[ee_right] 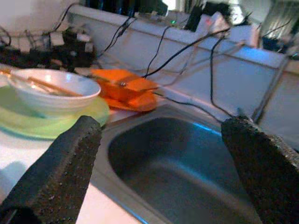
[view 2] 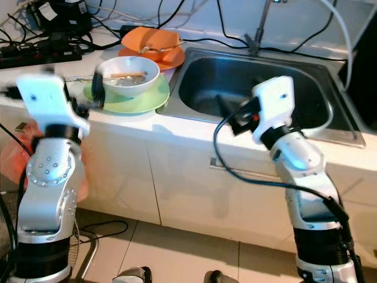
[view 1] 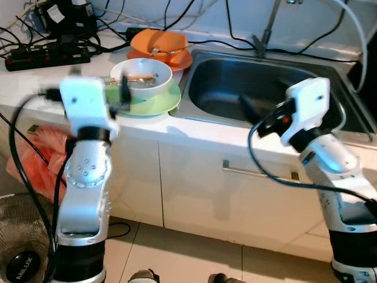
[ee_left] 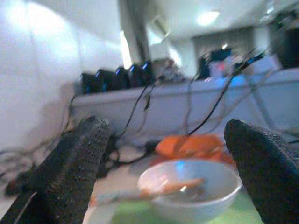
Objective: Kitchen organization
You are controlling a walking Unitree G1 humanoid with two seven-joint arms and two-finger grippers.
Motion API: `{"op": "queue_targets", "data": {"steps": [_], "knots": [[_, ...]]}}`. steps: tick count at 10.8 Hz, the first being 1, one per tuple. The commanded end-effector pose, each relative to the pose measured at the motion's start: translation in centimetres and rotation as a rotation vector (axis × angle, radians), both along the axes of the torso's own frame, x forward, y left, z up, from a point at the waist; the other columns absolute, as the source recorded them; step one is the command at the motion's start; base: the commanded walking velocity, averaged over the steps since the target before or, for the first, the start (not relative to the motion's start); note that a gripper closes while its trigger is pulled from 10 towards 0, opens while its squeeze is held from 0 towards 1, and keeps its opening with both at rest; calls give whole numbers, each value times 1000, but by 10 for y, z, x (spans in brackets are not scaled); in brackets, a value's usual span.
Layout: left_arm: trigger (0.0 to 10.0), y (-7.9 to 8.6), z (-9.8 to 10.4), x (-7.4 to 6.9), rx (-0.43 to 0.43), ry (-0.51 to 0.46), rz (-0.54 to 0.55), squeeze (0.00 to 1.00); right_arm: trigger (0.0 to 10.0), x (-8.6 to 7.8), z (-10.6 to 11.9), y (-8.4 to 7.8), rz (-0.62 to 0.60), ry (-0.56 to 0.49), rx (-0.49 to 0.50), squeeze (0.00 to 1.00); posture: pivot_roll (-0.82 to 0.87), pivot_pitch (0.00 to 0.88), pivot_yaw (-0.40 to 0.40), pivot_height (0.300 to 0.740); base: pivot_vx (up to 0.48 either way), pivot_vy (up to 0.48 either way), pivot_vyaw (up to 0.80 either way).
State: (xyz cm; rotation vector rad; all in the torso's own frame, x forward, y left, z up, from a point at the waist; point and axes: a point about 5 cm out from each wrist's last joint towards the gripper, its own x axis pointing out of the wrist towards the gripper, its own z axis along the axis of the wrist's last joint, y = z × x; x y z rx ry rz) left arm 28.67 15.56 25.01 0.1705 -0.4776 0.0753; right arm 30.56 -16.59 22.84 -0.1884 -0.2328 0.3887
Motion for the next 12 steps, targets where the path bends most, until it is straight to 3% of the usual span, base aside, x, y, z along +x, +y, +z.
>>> {"op": "queue_targets", "data": {"steps": [1,3,12], "knots": [[10000,-2,0,0,11,1,-14,0,10000,1,4,-5,-26,-23,-1,0,97,75,-5,740,270,0,0],[10000,1,-5,1,-3,26,-13,0,10000,2,4,-4,-25,-25,-2,0,99,77,-3,740,416,0,0],[10000,3,-8,4,-22,45,-7,0,10000,1,6,1,-17,-41,-9,0,101,83,-2,740,366,296,0]]}}
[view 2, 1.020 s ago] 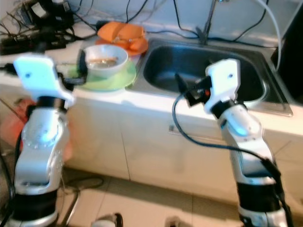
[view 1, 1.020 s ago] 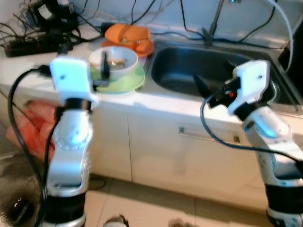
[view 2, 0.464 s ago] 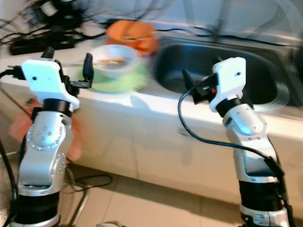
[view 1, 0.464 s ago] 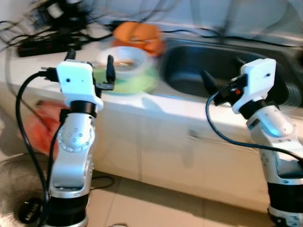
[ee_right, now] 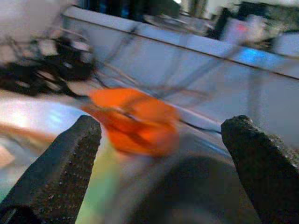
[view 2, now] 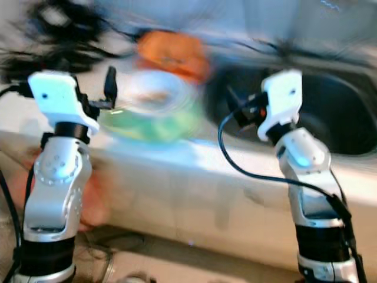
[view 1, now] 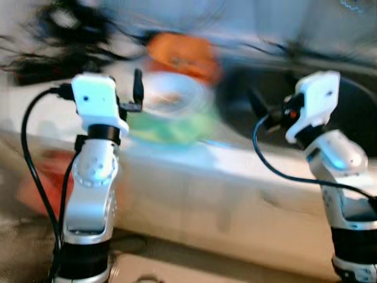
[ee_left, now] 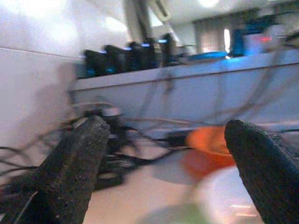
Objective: Kitchen organization
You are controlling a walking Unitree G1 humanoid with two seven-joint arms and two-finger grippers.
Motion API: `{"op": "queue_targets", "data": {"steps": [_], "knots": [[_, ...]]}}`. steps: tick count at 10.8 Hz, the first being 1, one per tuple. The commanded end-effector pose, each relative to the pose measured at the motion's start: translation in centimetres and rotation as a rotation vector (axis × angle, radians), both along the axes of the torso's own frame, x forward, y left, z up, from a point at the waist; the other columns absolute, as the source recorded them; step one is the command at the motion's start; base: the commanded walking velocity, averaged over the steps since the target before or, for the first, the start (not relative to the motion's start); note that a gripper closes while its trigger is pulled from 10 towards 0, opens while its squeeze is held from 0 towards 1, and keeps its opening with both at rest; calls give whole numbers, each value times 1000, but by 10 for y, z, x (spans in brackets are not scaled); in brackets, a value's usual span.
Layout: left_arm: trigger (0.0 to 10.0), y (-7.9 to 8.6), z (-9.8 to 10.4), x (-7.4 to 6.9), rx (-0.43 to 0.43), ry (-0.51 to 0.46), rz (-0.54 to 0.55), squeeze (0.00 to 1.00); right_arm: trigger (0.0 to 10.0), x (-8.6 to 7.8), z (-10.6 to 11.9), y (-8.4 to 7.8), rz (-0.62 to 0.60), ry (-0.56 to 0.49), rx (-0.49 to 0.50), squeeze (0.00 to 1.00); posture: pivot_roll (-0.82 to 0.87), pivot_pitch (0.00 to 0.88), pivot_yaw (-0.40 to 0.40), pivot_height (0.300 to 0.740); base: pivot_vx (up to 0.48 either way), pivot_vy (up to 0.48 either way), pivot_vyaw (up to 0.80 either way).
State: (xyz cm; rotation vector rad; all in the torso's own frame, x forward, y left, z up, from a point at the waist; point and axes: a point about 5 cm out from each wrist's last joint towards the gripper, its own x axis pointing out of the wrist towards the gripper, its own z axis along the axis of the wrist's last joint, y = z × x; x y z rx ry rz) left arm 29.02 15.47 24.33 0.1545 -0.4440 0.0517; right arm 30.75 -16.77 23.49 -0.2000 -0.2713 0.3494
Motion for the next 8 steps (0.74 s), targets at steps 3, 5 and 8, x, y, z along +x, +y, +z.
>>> {"op": "queue_targets", "data": {"steps": [3,5,8], "knots": [[10000,3,0,-1,6,-1,20,0,10000,0,-2,3,14,4,-10,0,104,80,-2,740,0,0,0],[10000,-1,-2,-1,-21,14,-47,0,10000,0,-1,3,10,2,-9,0,106,75,-1,740,0,0,0],[10000,6,-16,-1,-47,91,-51,0,10000,3,-2,0,-19,14,-9,0,111,72,-1,740,0,0,-227]]}}
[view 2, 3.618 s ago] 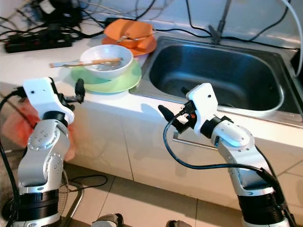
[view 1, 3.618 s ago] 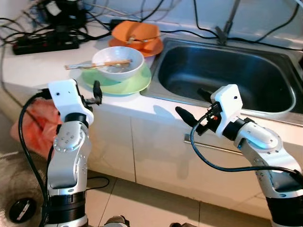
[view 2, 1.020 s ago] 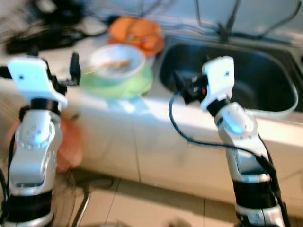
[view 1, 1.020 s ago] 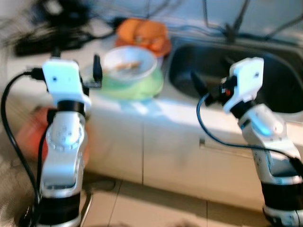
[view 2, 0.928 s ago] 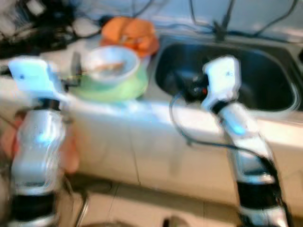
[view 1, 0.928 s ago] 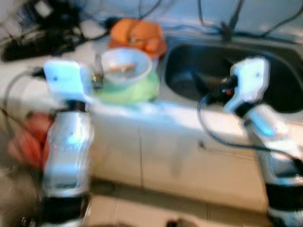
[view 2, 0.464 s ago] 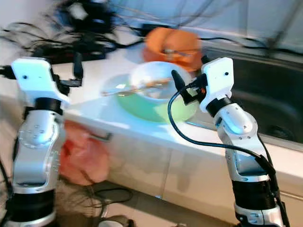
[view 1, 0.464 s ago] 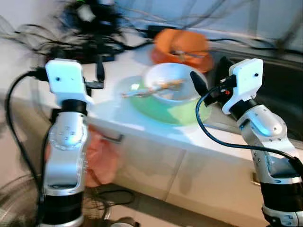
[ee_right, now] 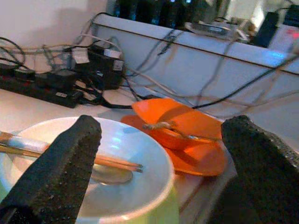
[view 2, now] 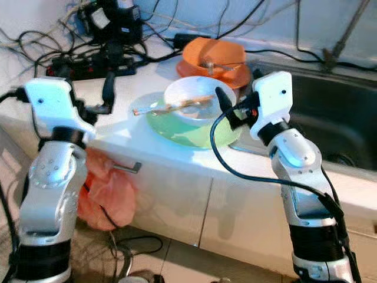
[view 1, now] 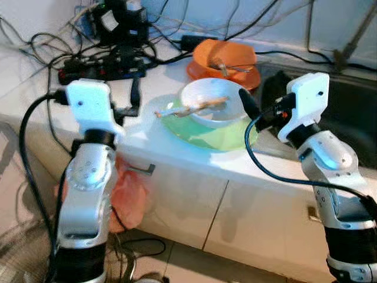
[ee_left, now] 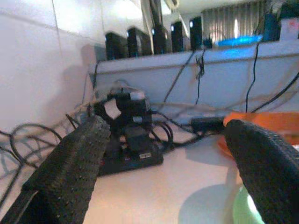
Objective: Kitchen organization
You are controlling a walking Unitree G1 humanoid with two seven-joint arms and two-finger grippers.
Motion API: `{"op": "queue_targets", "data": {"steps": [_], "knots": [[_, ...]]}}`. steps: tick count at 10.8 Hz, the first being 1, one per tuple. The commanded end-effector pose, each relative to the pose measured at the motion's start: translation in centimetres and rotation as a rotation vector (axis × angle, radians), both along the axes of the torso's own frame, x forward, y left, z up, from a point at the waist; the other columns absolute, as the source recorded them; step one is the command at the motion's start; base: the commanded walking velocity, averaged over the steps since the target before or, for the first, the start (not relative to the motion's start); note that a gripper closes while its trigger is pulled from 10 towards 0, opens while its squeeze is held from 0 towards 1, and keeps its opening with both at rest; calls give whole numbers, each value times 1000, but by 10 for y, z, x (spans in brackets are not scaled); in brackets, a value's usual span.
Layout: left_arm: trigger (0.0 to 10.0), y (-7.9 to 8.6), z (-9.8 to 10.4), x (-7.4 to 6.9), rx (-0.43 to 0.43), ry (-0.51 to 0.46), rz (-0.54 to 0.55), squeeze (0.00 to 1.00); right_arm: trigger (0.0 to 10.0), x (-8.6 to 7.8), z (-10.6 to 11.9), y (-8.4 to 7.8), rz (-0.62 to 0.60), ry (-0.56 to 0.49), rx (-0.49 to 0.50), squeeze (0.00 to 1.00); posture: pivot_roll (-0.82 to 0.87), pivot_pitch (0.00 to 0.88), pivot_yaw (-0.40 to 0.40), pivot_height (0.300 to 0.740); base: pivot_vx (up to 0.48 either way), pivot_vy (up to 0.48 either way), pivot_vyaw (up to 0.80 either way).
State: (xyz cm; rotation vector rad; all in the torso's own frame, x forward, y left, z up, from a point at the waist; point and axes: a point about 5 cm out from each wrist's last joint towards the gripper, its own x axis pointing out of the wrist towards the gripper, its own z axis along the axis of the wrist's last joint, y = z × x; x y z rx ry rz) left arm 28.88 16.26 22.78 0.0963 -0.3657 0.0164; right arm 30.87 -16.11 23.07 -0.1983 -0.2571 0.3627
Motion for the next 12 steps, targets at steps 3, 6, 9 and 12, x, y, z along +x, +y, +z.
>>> {"op": "queue_targets", "data": {"steps": [3,6,9,12], "knots": [[10000,-7,-7,-1,-32,41,-21,0,10000,3,2,-6,-36,2,-4,0,111,71,-1,740,0,0,-723],[10000,-8,-4,-4,-6,18,-3,0,10000,3,2,-7,-37,-7,-11,0,110,69,-1,740,0,0,0],[10000,-3,10,-3,39,-44,42,0,10000,4,3,-7,-40,-15,-15,0,110,67,-2,740,0,0,0],[10000,-17,33,-4,111,-141,-14,0,10000,5,5,-10,-61,-31,-9,0,109,64,3,740,0,-87,0]]}}
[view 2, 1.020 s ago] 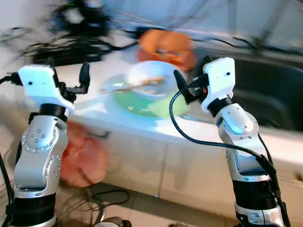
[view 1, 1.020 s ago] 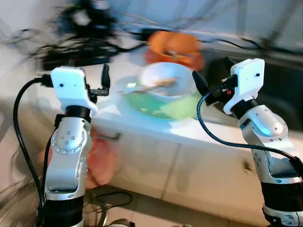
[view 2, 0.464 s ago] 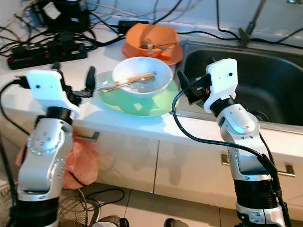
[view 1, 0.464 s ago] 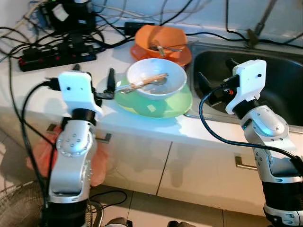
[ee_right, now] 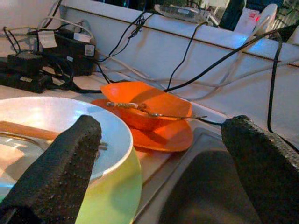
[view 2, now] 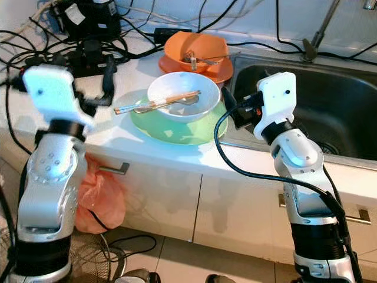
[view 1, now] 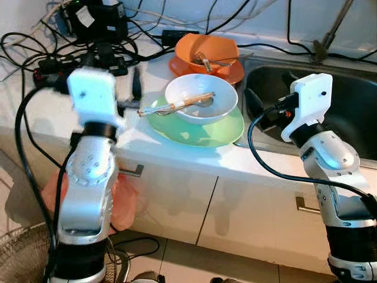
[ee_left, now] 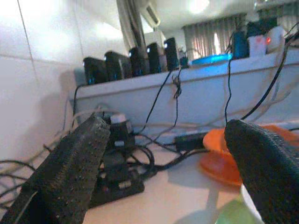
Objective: Kitchen organization
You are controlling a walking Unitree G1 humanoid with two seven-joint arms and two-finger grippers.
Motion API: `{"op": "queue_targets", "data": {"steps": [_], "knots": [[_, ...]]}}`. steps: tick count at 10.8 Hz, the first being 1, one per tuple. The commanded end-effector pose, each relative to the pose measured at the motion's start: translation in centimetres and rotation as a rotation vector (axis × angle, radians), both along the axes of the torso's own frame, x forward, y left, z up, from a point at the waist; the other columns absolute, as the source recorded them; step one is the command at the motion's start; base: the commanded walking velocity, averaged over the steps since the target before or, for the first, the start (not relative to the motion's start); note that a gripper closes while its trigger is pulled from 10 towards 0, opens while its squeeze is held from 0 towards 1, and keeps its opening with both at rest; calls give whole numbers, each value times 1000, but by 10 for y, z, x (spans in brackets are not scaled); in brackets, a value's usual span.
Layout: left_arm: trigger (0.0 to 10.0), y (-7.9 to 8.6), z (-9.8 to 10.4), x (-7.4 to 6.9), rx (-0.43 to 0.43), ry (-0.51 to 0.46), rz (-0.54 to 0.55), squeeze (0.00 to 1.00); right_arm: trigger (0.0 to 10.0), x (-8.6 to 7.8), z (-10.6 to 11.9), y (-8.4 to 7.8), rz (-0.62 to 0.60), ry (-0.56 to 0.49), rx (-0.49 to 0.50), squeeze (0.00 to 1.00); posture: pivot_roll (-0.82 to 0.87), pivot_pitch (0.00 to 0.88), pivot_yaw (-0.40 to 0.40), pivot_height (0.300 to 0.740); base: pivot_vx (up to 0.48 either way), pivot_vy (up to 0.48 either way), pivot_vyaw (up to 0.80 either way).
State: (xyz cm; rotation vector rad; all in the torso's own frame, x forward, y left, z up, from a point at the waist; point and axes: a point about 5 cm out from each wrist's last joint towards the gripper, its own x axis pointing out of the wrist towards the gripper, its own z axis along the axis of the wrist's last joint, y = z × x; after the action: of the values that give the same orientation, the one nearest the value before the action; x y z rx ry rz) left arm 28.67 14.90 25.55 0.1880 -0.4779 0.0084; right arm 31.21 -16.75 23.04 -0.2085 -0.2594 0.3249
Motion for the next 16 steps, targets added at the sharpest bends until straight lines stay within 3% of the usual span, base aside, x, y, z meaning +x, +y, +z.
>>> {"op": "queue_targets", "data": {"steps": [1,7,12,16], "knots": [[10000,-3,5,-2,17,-27,-15,0,10000,1,6,-3,-26,-27,-5,0,109,63,4,740,0,-382,0],[10000,2,-1,2,0,9,1,0,10000,2,5,-4,-36,-32,-7,0,114,59,8,740,0,-407,0],[10000,4,-3,3,-47,20,-4,0,10000,1,6,-4,-36,-42,-2,0,112,63,11,740,0,0,0],[10000,3,7,3,-56,-15,-15,0,10000,0,20,-4,-42,-98,7,0,109,63,9,740,387,0,0]]}}
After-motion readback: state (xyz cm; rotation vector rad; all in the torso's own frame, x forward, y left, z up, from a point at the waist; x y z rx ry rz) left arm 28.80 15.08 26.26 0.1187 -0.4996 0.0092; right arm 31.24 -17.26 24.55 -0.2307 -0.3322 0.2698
